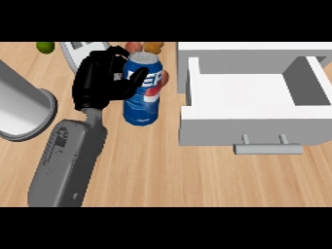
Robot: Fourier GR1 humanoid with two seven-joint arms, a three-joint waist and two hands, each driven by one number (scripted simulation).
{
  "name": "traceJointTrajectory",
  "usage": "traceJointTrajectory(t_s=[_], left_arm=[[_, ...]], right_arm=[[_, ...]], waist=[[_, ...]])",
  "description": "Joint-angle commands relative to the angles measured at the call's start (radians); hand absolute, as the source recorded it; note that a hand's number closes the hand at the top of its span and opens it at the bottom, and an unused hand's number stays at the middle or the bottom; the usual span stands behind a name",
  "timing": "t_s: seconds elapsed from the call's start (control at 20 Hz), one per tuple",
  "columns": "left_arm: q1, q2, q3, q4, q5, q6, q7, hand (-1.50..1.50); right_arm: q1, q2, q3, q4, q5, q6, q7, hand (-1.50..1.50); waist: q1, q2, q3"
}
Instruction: Pick up the can, place it into the drawer and close the drawer
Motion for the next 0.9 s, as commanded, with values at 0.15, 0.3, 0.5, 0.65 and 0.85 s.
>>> traceJointTrajectory(t_s=[0.15,0.3,0.5,0.65,0.85], left_arm=[[-0.167,-0.002,-0.078,-0.027,-0.008,0.148,0.131,1.50],[-0.259,-0.002,-0.093,0.124,0.008,0.183,0.066,1.50],[-0.345,-0.002,-0.161,0.203,0.063,0.291,0.028,1.50],[-0.409,-0.002,-0.121,0.220,0.050,0.275,0.100,1.50],[-0.499,-0.002,-0.172,0.353,0.106,0.327,0.023,1.50]], right_arm=[[-0.007,0.038,0.038,0.020,0.067,0.005,-0.033,-1.50],[-0.036,0.012,-0.003,0.044,0.025,0.025,-0.030,-1.50],[-0.029,0.038,0.038,0.043,0.074,0.035,-0.056,-1.50],[-0.093,-0.027,-0.006,0.045,0.002,-0.022,0.037,-1.50],[-0.040,0.038,0.051,0.067,0.083,0.044,-0.060,-1.50]], waist=[[-0.004,0.002,0.000],[-0.012,0.004,0.000],[-0.021,0.005,0.000],[-0.011,0.004,0.000],[-0.025,0.006,0.000]])
